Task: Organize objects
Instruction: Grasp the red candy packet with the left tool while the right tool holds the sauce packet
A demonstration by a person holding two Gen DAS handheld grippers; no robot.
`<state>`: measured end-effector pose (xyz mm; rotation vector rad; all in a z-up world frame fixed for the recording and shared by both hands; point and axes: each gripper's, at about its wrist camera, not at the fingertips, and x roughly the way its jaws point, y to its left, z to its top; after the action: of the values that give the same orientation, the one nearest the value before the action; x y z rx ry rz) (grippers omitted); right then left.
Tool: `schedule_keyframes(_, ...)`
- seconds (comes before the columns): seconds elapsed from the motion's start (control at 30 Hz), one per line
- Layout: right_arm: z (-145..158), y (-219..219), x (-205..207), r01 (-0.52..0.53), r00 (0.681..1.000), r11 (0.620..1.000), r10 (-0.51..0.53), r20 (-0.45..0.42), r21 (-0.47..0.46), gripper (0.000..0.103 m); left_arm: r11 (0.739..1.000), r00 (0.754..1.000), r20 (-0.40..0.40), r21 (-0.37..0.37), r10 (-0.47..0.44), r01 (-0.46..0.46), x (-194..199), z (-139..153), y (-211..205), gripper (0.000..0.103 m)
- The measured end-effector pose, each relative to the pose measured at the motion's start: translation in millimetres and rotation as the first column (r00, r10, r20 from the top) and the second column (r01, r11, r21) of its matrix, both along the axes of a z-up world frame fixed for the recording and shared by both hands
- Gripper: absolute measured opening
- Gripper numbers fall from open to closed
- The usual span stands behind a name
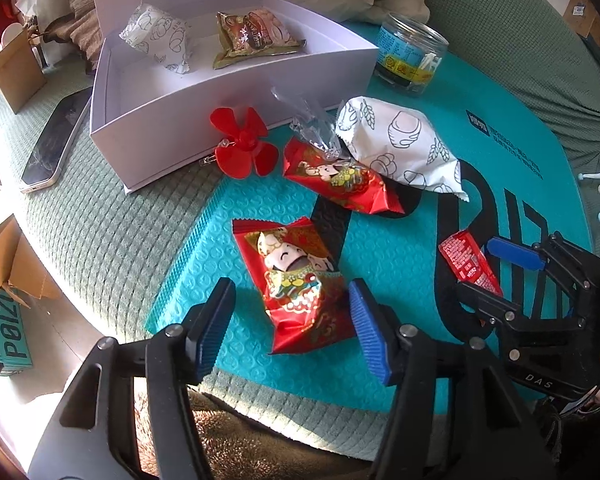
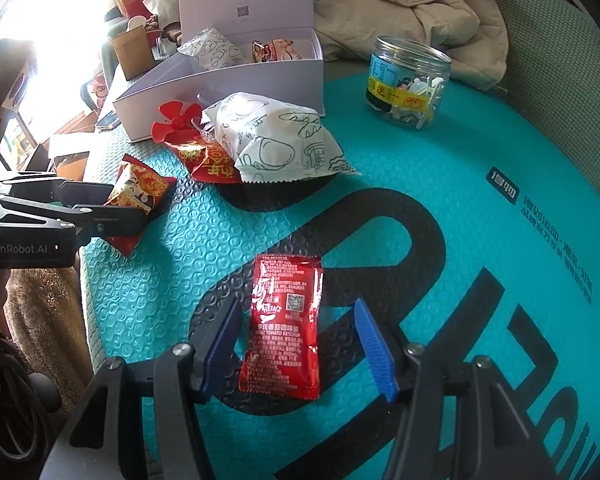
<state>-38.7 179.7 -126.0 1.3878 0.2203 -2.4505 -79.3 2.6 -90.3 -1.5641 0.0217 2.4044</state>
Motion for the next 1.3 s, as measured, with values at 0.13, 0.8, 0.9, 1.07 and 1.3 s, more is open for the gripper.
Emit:
schedule_keyframes(0.13, -0.6, 0.5, 2.1, 0.006, 1.0, 1.0, -0.005, -0.01, 0.009, 0.059, 1.0, 1.0, -0.006, -0.017, -0.009, 0.009, -3.8, -2.4, 4.5, 0.058)
schedule_keyframes(0.8, 5.9, 2.4, 3.8, -0.015, 1.0, 0.998, 0.015, 0.003, -0.057, 0.022, 0.997, 0.997, -0.044, -0.06, -0.058, 0.056, 12.6, -6.6, 13.2, 0.037)
schedule_keyframes(0.9, 8.9, 1.7, 4.7, -0.015, 1.0, 0.997, 0.015, 0.003, -0.074, 0.022, 0.997, 0.996, -0.059, -0.056, -0.06, 0.056, 16.4, -1.7, 12.6, 0.037)
schedule_keyframes(1.07, 16.6, -0.4, 6.8, -0.023, 1.0, 0.996, 0.022, -0.009, -0.086, 0.021, 0.997, 0.995, -0.077, -0.06, -0.061, 0.057, 20.8, 4.3, 10.5, 0.037)
schedule_keyframes(1.3, 30.4, -9.5, 11.2, -0.054, 0.998, 0.993, 0.052, -0.028, -0.101, 0.021, 0.997, 0.994, -0.094, -0.063, -0.058, 0.053, 27.5, 13.8, 6.3, 0.037)
